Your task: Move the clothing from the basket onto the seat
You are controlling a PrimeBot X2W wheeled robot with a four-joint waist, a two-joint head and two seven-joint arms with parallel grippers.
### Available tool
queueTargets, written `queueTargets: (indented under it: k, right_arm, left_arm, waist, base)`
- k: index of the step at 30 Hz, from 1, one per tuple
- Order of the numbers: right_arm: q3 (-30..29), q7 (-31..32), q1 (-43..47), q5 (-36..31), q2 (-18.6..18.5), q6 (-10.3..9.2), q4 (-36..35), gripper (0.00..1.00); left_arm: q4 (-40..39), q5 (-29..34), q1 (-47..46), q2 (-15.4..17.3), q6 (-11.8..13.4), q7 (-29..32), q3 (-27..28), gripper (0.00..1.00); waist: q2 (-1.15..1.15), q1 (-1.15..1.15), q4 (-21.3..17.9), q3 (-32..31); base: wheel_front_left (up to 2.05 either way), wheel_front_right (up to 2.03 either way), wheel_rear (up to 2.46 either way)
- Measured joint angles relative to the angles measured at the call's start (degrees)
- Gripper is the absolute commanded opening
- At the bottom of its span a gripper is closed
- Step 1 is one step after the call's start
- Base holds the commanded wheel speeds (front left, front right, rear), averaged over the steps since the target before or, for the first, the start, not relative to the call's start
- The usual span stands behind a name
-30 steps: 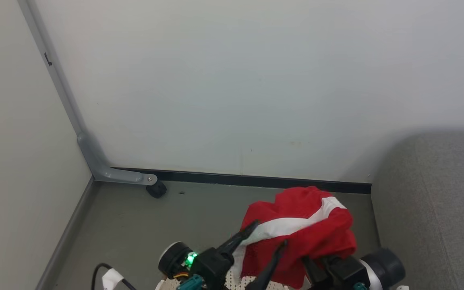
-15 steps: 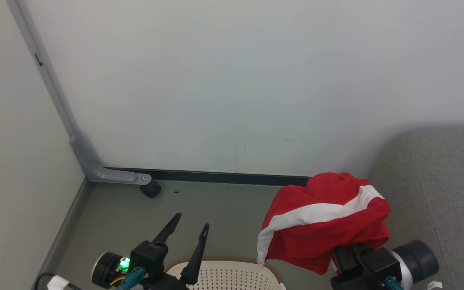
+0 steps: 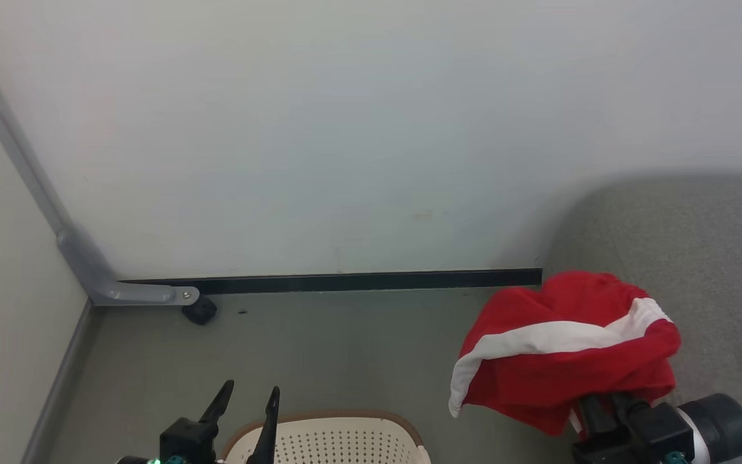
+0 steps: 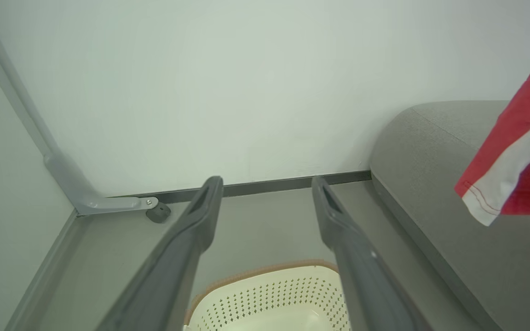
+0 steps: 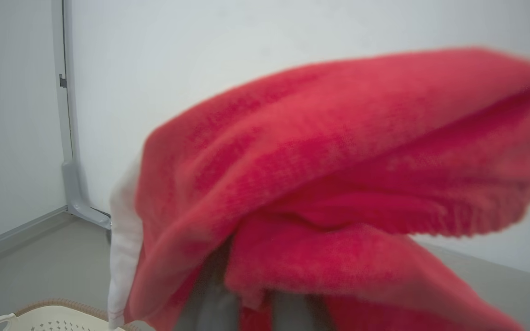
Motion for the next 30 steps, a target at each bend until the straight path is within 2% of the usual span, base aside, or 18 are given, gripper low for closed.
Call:
queueTargets:
  k: [8, 12, 30]
  right_arm:
    - [-3.6, 0.0, 2.4, 0.0, -1.6, -0.82, -1.8, 0.00]
    - [-5.3, 0.0, 3.3, 0.0, -2.3, -1.01, -3.1, 0.00]
    - [-8.7, 0.0, 6.7, 0.0, -2.0, -1.52, -5.9, 0.00]
  left_arm:
    - [-1.4, 0.4, 2.3, -0.6, -0.1, -0.2, -0.7, 1.00]
    - [-3.5, 0.9, 3.2, -1.4, -0.7, -0.2, -0.9, 1.00]
    - [-8.0, 4.6, 3.3, -2.4, -2.8, -0.3, -1.3, 1.00]
  waist:
    - [0.01, 0.00, -3.4, 0.3]
    - [0.00, 0.00, -6.4, 0.5]
    - [0.00, 0.00, -18.2, 2.4]
  base:
    - [0.00, 0.00, 0.00]
    - [0.00, 0.00, 0.00]
    - [0.00, 0.00, 0.00]
